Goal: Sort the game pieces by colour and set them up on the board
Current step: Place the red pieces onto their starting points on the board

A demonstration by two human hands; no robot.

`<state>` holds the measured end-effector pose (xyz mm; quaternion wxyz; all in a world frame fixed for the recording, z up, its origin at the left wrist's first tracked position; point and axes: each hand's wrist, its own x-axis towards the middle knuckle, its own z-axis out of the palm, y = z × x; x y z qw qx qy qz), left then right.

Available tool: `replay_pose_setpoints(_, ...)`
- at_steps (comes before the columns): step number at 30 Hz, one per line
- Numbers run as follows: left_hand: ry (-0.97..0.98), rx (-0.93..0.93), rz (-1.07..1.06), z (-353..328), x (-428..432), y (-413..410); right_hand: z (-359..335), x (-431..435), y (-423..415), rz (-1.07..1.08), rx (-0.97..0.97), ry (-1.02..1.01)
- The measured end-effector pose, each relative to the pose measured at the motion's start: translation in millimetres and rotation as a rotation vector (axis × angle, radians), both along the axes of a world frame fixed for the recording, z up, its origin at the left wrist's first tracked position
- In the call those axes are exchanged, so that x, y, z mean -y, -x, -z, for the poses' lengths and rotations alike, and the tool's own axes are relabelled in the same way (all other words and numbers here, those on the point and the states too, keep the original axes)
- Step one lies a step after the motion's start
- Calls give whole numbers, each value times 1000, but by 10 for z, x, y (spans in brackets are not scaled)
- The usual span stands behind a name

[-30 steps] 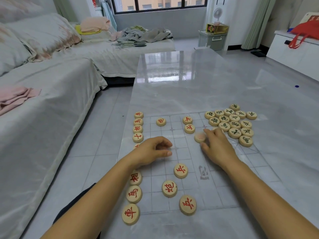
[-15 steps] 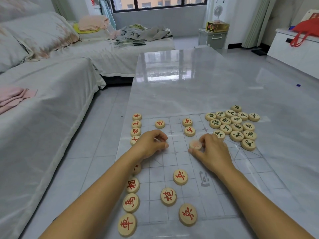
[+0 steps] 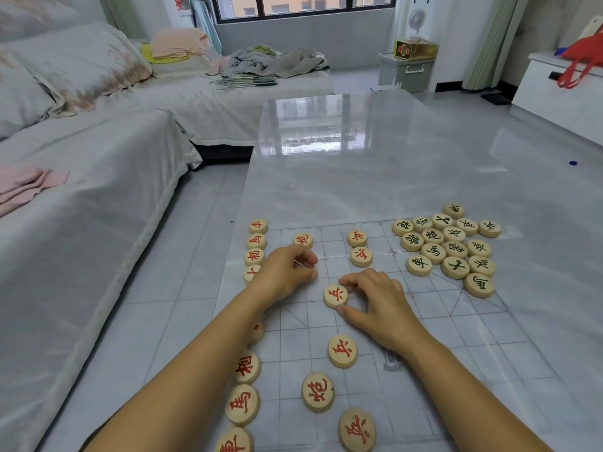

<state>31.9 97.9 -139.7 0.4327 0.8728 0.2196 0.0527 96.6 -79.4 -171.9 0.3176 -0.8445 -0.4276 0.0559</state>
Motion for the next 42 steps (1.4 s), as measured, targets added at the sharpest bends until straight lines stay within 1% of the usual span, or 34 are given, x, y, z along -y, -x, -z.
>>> replay_pose_setpoints(5, 15, 24, -7, 64, -75, 77, -3, 9, -6, -8, -14, 20)
replay_pose_setpoints(11, -28, 54, 86, 29, 43, -195, 5, -3, -1, 5, 1, 10)
replay_pose_setpoints(15, -134, 47, 192, -10, 248, -541, 9, 7, -12, -14, -8, 2)
replay_pose_setpoints(19, -231, -11, 185, 1, 366, -702, 4, 9, -21, -26, -11, 3)
replay_pose_setpoints(24, -264, 14, 126, 54, 212, -575, 13, 10, -31, -29, -3, 9)
replay_pose_setpoints(27, -326, -4, 149, 76, 82, -493, 16, 7, -29, -20, -7, 19)
replay_pose_setpoints(32, -341, -5, 216, 29, 224, -631, -2, 6, -14, -21, 0, 19)
replay_pose_setpoints(34, -344, -8, 194, 36, 297, -687, 1, 7, -14, -20, 5, 12)
replay_pose_setpoints(36, -303, -8, 182, 28, 317, -685, 9, 12, -13, -15, 2, 0)
replay_pose_setpoints(38, -289, -22, 231, 5, 257, -634, 14, 15, -18, -15, -3, 2)
replay_pose_setpoints(40, -341, -57, 311, -23, 108, -547, 13, 12, -22, -16, -5, 9)
replay_pose_setpoints(42, -351, -60, 321, -45, -83, -437, 10, 12, -29, -12, -9, 8)
